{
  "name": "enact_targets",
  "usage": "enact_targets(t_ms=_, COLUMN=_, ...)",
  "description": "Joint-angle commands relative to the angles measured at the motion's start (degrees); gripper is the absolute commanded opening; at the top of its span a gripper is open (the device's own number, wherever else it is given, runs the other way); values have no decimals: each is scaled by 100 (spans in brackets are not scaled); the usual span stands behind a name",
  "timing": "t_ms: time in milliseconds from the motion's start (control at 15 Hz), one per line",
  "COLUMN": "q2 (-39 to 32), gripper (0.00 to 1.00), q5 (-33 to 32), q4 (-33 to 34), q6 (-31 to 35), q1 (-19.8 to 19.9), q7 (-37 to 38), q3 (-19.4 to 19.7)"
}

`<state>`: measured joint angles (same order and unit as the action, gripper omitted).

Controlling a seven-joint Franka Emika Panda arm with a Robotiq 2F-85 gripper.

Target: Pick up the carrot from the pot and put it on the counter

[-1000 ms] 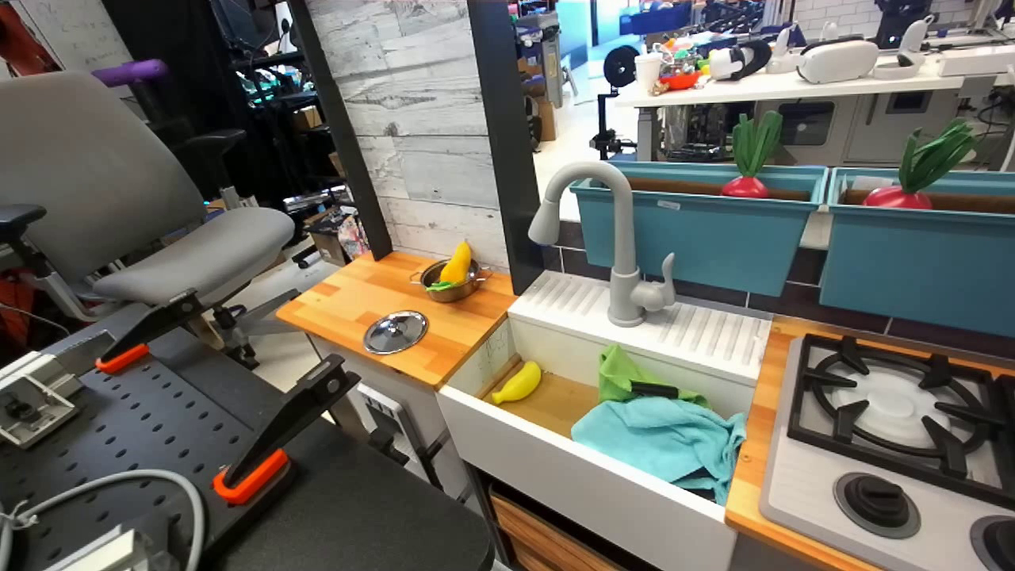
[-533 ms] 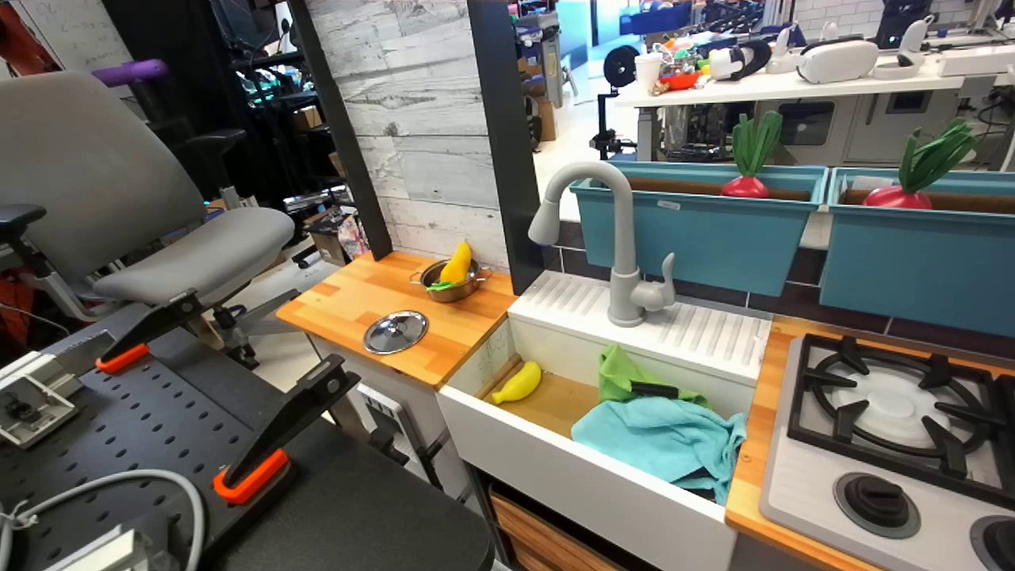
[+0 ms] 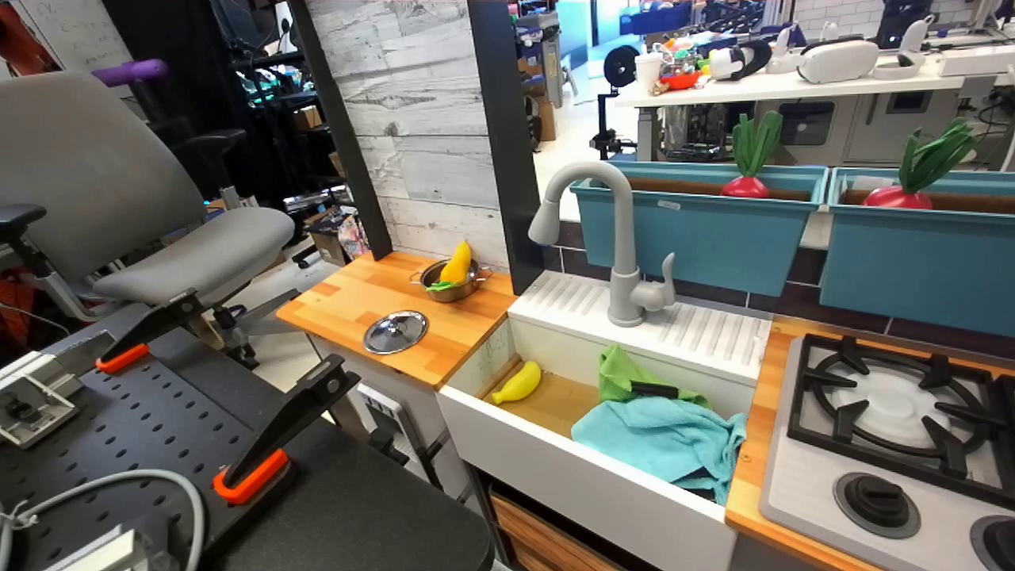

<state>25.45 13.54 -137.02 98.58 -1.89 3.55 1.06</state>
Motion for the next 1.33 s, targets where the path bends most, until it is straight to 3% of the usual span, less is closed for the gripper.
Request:
enact_targets(t_ms=0, q2=-176, gripper=100, q5=-193, q4=-275, q6=709, q1=188, q7=-111, q3=-27)
enact_targets(t_ms=333, q2=-1167, gripper=100, q5=-221, q4=-733, q6=2386, q1=326, q7=-141, q3=72)
enact_targets(t_ms=600, q2=-2217, gripper=100, q5=-120, q4=-627, q6=3255, q1=396, q7=-54, q3=152)
enact_targets(t_ms=667, q2=-2432, gripper=100, q5=-90, q4=-564, q6=3345, q1=413, q7=-22, q3=173)
enact_targets(t_ms=733, q2=-1990, gripper=100, q5=-187, q4=-793, q6=3168, q1=371, q7=-36, q3=121)
enact_targets(t_ms=933, q2=-2446, gripper=100, q5=-181, q4=-646, q6=3317, q1=413, q7=-37, q3=153)
enact_targets(t_ms=1267, q2=-2464, gripper=100, q5=-178, q4=-577, q6=3316, q1=413, q7=-28, q3=153)
